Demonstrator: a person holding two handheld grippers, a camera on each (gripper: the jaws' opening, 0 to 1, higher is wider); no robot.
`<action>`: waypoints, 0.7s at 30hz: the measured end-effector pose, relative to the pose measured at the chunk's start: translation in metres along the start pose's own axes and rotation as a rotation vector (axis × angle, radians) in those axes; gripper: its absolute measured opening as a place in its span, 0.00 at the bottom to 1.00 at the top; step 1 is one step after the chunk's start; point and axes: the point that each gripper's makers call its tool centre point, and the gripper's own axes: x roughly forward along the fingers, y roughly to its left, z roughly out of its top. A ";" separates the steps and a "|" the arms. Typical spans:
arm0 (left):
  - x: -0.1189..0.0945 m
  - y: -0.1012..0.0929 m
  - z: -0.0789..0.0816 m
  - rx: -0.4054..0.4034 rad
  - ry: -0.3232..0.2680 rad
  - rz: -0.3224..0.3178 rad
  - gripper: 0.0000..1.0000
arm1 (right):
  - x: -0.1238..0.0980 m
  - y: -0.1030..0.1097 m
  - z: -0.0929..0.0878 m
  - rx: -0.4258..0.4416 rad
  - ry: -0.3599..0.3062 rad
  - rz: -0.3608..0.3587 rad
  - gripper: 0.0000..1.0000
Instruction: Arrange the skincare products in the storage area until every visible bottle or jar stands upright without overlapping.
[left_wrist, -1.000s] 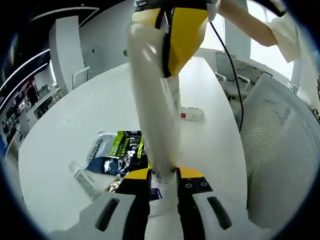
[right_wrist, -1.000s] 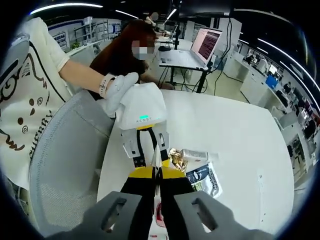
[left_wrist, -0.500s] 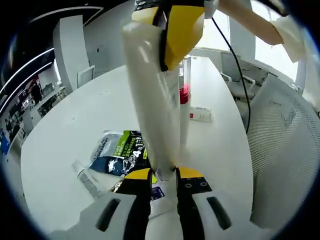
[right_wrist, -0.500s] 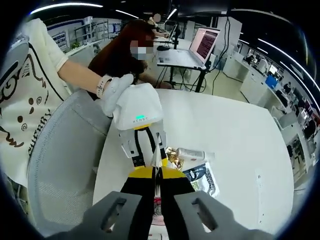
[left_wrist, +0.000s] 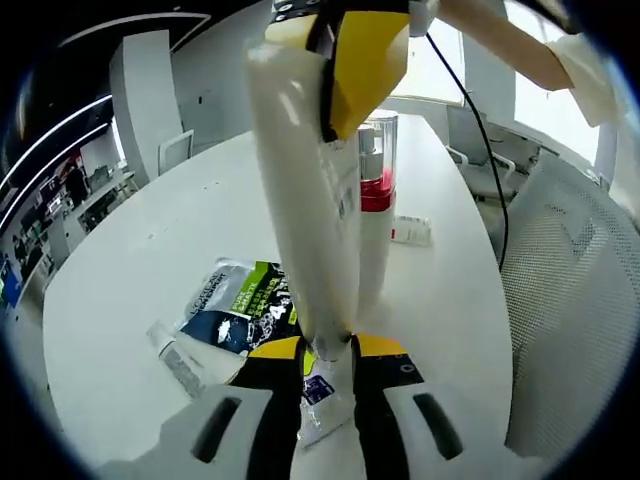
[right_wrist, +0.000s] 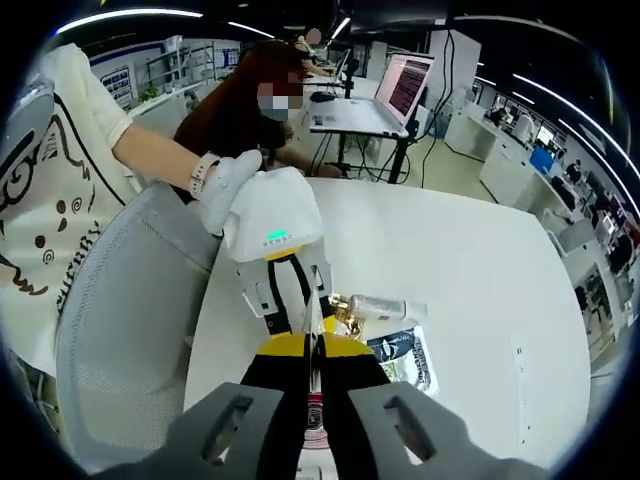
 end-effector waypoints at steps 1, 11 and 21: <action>-0.001 -0.001 0.000 0.004 0.002 -0.002 0.14 | 0.000 0.001 0.000 0.003 -0.001 0.004 0.02; -0.001 0.000 0.000 0.018 0.008 -0.007 0.13 | 0.001 0.005 -0.002 0.008 0.021 0.005 0.04; 0.003 -0.002 0.015 0.021 -0.080 -0.081 0.18 | 0.004 0.004 -0.004 0.074 0.043 0.021 0.04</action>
